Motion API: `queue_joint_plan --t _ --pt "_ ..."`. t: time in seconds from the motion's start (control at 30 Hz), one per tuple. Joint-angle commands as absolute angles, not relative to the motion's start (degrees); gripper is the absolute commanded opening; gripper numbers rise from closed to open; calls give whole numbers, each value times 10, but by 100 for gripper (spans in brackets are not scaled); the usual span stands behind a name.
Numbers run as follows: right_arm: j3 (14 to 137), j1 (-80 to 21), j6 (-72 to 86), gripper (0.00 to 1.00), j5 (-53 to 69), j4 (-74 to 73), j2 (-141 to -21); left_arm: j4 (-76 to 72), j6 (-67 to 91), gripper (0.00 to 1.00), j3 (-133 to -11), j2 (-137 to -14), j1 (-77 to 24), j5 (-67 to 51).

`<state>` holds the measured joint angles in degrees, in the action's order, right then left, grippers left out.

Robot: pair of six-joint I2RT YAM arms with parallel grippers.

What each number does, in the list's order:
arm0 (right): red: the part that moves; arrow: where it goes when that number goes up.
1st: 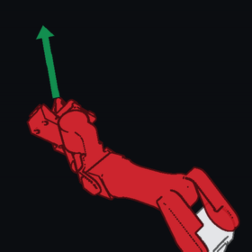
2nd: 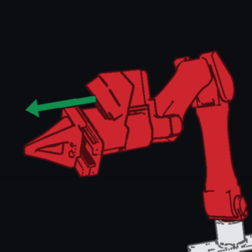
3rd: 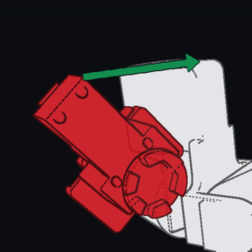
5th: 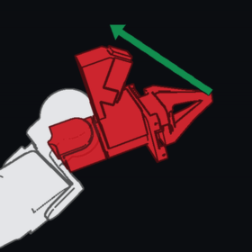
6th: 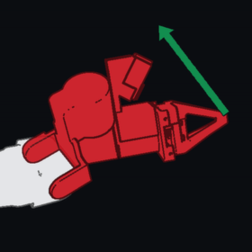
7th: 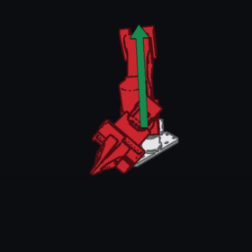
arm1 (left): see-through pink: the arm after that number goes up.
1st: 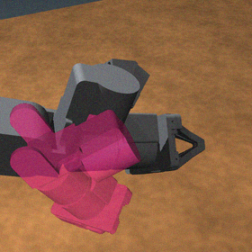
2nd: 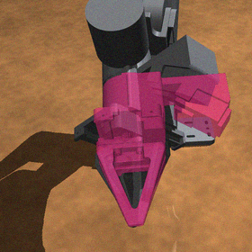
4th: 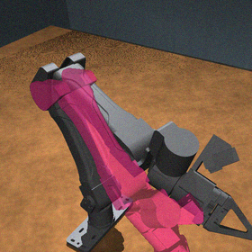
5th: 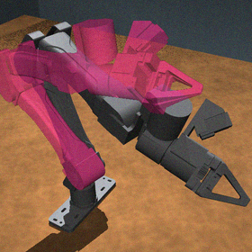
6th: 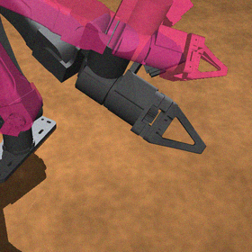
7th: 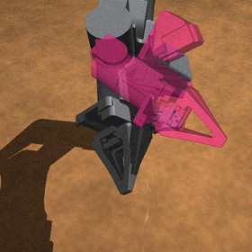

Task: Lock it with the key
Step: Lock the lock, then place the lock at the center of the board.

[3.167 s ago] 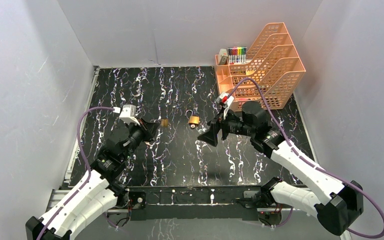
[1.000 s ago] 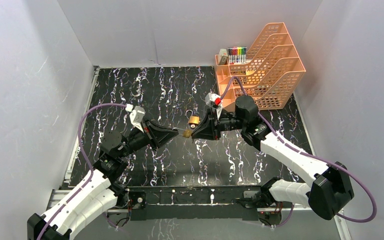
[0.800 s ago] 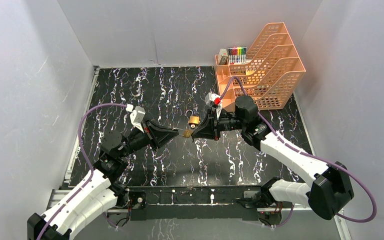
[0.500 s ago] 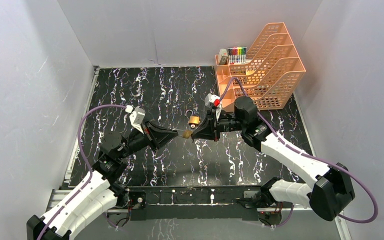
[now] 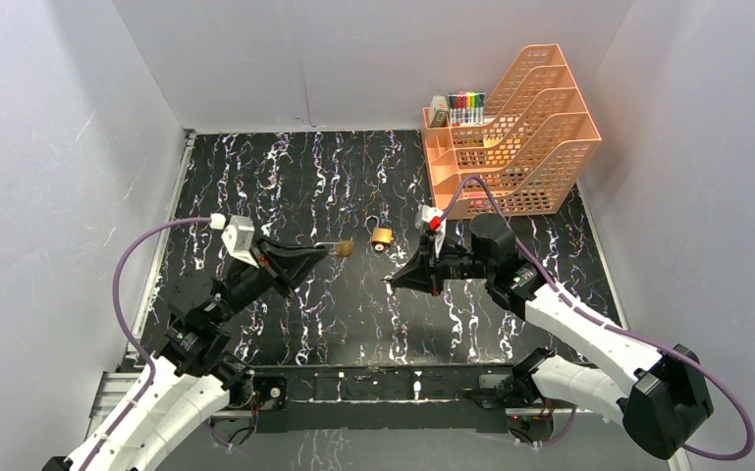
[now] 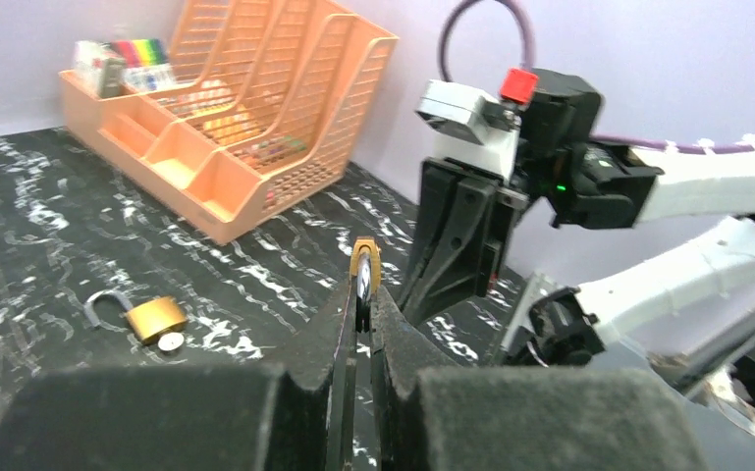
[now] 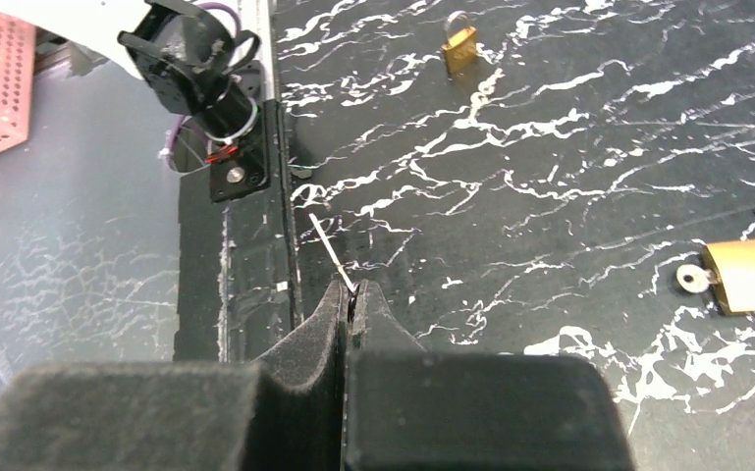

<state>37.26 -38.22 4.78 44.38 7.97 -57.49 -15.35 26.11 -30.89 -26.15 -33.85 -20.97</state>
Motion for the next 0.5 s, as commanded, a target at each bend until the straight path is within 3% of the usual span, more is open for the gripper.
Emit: queue_joint_plan --t 0.0,0.2,0.47 --pt "373 -381 64 0 371 85 -571 -42 232 0 -357 -267 -337 -85" --pt "373 -382 108 0 364 109 -614 122 284 0 -401 -398 -337 169" --pt "365 -386 122 0 355 124 -629 158 388 0 -405 -504 -338 335"
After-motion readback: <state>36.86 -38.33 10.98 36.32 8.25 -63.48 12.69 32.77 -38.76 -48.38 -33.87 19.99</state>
